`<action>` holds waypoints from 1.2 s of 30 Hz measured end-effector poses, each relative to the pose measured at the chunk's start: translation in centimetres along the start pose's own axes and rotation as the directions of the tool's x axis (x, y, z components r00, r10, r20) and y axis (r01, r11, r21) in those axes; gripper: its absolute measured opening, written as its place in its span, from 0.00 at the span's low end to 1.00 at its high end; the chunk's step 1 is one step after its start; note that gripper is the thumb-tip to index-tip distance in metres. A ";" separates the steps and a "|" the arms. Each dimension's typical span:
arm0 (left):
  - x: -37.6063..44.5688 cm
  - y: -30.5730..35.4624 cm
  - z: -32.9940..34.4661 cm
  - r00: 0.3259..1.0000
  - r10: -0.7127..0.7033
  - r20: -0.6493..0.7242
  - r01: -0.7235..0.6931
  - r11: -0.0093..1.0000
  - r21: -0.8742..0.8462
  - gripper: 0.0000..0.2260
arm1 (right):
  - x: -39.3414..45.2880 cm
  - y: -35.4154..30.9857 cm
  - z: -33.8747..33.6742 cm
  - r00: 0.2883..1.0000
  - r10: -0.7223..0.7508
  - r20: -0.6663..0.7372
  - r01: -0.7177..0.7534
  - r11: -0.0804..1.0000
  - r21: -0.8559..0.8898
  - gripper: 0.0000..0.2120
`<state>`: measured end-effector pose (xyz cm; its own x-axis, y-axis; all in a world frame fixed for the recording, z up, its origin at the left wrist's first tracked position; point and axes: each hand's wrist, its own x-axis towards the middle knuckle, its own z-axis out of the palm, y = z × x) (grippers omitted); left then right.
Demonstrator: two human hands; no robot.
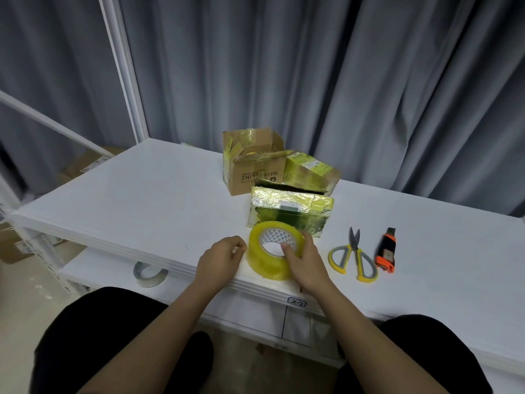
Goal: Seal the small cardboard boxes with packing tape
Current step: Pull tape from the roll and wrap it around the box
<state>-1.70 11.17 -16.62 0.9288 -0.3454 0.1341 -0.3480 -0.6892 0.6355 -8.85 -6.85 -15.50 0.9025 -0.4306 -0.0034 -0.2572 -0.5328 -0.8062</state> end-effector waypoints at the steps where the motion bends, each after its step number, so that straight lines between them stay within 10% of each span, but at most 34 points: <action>1: -0.3 0.2 -0.2 1.000 0.025 0.000 -0.025 1.000 -0.001 0.06 | 0.3 -0.2 0.0 0.999 0.013 0.032 -0.012 0.999 -0.031 0.28; 9: -0.4 5.4 -3.0 0.926 0.369 -0.080 -0.351 0.920 0.177 0.08 | 0.6 0.7 -2.0 0.967 0.242 0.082 -0.254 0.877 0.407 0.32; 15: 0.8 11.1 -6.3 0.809 0.588 -0.032 -0.542 0.765 0.348 0.09 | 0.2 0.6 -3.5 0.942 0.266 0.206 -0.323 0.543 0.775 0.20; 21: 0.9 10.6 -8.4 0.787 0.602 -0.134 -0.535 0.774 0.339 0.12 | -1.0 -1.6 -7.2 0.997 0.002 -0.080 0.054 0.726 0.685 0.23; 26: 0.6 8.5 -8.7 0.801 0.580 -0.149 -0.532 0.803 0.266 0.15 | -3.1 -5.1 -10.2 0.960 -0.244 0.136 0.139 0.840 0.524 0.32; 36: -1.5 8.1 -9.4 0.923 0.368 -0.117 -0.377 0.794 -0.477 0.13 | -5.0 -6.4 -11.3 0.950 -0.282 0.136 0.196 0.875 0.443 0.27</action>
<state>-4.67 12.09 -4.51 0.7439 -0.4977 0.4461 -0.5657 -0.1133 0.8168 -15.62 -9.54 -3.59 0.9767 -0.1596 0.1436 0.1051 -0.2279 -0.9680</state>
